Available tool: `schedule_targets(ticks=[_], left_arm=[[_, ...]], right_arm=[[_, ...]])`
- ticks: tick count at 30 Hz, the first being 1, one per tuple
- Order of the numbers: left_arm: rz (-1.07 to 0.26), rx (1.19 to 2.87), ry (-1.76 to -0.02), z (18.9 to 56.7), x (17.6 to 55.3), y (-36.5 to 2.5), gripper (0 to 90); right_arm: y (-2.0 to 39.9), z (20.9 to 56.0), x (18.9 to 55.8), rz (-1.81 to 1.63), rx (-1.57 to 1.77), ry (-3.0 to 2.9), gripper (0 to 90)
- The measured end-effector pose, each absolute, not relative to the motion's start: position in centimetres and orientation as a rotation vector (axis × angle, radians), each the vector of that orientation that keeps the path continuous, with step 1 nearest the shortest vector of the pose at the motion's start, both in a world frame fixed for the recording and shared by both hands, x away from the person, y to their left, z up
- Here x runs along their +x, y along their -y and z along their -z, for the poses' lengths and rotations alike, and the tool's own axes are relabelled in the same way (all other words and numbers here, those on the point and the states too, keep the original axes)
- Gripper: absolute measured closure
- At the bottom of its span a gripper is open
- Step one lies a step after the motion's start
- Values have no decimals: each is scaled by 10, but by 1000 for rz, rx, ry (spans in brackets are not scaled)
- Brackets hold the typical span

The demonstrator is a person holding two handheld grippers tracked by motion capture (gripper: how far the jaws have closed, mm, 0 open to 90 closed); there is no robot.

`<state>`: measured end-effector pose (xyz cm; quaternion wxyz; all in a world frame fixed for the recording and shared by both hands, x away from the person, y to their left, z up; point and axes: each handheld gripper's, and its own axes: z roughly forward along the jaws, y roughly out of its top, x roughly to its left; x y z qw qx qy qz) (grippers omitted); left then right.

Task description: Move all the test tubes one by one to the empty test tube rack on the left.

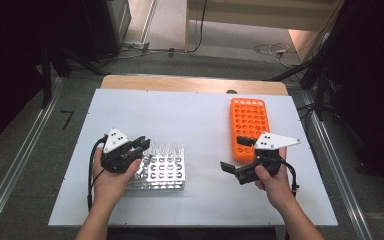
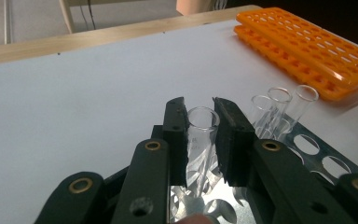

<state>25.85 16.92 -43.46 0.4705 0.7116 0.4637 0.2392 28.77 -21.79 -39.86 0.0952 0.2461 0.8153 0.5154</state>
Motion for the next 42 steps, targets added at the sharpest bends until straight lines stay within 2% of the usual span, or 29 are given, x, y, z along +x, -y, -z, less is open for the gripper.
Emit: schedule_targets(ticks=[42], left_arm=[[-535, 1813, -1176, 437, 265, -167, 740]], right_arm=[[218, 400, 289, -1523, 735, -2416, 0]])
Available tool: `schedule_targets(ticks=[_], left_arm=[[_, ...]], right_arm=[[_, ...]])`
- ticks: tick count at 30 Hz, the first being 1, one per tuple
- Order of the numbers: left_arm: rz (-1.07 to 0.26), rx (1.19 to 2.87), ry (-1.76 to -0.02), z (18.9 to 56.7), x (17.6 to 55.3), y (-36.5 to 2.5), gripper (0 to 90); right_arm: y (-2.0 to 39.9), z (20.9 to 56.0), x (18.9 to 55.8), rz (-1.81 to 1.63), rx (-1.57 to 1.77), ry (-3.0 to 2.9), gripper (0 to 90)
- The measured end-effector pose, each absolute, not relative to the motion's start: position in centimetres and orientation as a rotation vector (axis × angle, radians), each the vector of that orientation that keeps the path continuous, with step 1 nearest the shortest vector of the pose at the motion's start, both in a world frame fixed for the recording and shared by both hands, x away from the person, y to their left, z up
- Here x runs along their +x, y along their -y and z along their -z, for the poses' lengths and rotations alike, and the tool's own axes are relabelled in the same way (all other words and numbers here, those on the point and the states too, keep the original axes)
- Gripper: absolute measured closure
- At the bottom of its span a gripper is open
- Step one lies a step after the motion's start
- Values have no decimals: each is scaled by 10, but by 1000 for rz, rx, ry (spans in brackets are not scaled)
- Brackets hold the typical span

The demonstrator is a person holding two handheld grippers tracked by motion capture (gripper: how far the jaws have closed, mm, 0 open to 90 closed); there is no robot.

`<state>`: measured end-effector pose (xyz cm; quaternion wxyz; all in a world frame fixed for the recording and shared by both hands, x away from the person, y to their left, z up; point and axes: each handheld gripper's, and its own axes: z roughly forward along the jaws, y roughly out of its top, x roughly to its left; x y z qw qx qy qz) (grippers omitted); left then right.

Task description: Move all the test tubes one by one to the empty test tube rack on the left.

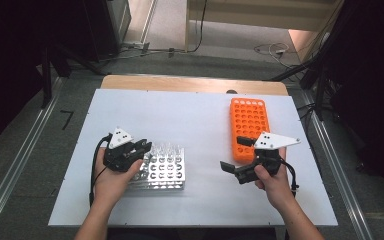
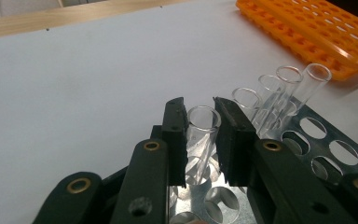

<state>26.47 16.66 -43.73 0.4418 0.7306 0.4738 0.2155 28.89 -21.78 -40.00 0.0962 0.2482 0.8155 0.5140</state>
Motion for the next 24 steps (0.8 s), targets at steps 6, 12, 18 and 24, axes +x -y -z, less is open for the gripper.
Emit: schedule_targets(ticks=[6, 12, 18, 24], left_arm=[[-545, 1799, -1186, 436, 264, -167, 716], [-551, 1788, -1195, 435, 263, -169, 665], [-548, 1775, -1190, 432, 262, -171, 643], [-541, 1744, -1192, 427, 261, -174, 615]], right_arm=[[219, 400, 289, -1522, 741, -2413, 0], [219, 400, 289, -1521, 740, -2412, 0], [219, 400, 289, -1520, 740, -2412, 0], [220, 399, 289, -1520, 739, -2410, 0]])
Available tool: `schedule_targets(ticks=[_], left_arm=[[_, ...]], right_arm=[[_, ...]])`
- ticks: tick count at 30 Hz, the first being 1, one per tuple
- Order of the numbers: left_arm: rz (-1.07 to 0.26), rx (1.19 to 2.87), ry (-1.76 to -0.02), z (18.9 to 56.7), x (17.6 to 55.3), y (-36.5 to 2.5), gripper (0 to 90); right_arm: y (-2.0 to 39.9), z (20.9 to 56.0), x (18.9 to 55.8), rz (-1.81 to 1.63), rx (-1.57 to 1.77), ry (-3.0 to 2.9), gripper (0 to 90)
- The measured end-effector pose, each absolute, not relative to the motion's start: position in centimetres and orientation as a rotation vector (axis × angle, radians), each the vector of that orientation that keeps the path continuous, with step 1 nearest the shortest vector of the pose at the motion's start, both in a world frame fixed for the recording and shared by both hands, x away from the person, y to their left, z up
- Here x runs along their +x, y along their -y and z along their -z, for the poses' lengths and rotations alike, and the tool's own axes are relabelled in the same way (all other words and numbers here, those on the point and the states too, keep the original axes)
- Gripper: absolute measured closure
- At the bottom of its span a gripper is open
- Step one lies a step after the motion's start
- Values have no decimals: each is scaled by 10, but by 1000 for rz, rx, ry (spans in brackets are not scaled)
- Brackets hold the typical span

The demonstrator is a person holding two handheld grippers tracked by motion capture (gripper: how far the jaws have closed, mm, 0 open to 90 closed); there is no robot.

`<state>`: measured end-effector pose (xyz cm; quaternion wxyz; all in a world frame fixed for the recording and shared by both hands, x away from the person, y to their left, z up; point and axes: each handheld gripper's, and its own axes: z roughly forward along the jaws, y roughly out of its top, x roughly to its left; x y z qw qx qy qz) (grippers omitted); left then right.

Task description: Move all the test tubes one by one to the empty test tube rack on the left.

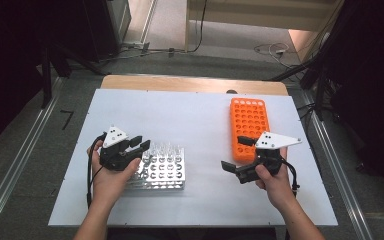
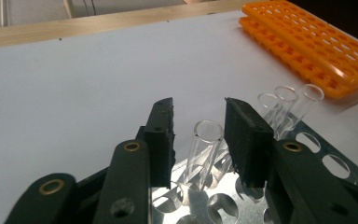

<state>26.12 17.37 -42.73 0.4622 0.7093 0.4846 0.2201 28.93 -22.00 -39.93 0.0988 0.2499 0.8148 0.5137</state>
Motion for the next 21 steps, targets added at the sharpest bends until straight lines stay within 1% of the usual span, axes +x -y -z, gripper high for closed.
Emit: schedule_targets(ticks=[8, 11, 12, 15, 19, 21], left_arm=[[-530, 1681, -1140, 417, 256, -176, 537], [-529, 1655, -1104, 412, 253, -175, 474], [-532, 1645, -1097, 410, 252, -174, 446], [-535, 1626, -1081, 406, 250, -171, 292], [-517, 1611, -1050, 402, 249, -170, 156], [-509, 1608, -1036, 400, 249, -170, 102]], right_arm=[[222, 399, 290, -1526, 746, -2400, 0], [222, 399, 290, -1525, 749, -2398, 0], [223, 399, 290, -1525, 747, -2396, 0], [223, 399, 290, -1526, 754, -2391, 0], [226, 398, 291, -1524, 761, -2382, 0], [228, 399, 291, -1523, 765, -2380, 0]])
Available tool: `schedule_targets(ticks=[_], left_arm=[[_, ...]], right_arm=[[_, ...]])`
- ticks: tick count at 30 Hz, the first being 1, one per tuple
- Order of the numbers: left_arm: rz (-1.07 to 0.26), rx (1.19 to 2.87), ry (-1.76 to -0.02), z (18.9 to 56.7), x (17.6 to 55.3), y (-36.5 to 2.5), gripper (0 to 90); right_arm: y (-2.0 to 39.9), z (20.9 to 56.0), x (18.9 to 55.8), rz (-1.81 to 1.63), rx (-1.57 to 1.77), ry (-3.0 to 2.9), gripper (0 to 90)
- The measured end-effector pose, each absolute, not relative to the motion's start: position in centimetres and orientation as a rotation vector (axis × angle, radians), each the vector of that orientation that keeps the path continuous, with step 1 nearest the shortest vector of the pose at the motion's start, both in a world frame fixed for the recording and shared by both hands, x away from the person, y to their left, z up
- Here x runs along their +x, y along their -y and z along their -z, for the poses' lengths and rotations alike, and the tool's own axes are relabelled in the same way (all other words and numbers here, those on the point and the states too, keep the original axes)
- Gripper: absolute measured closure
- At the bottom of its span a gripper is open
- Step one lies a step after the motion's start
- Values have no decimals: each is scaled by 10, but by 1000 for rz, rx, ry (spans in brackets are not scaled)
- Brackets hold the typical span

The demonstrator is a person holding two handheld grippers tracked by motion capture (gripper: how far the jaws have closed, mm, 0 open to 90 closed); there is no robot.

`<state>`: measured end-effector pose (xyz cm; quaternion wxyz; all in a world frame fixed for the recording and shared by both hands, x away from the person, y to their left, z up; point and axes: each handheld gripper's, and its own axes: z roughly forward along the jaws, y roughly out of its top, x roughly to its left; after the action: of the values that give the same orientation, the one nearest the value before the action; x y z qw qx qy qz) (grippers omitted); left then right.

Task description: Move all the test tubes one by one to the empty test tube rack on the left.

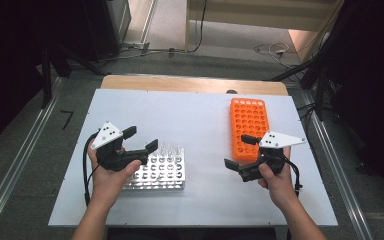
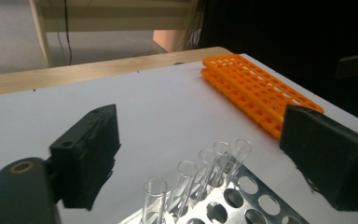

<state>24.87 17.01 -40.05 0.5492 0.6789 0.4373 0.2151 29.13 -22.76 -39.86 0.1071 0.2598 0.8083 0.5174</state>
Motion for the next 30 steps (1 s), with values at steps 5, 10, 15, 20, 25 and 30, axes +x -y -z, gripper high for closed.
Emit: schedule_targets(ticks=[5, 10, 15, 20, 25, 30], left_arm=[[-508, 1600, -1012, 401, 244, -176, 0], [-502, 1571, -983, 402, 237, -188, 0], [-521, 1566, -968, 406, 229, -194, 0], [-533, 1572, -951, 414, 221, -200, 0], [-542, 1566, -951, 419, 212, -210, 0], [-555, 1536, -953, 423, 203, -223, 0]], right_arm=[[237, 398, 292, -1541, 785, -2352, 0], [247, 398, 292, -1555, 791, -2330, 0], [259, 400, 289, -1554, 816, -2305, 0], [275, 405, 284, -1537, 844, -2284, 0], [293, 410, 280, -1518, 887, -2259, 0], [311, 415, 275, -1514, 912, -2234, 0]])
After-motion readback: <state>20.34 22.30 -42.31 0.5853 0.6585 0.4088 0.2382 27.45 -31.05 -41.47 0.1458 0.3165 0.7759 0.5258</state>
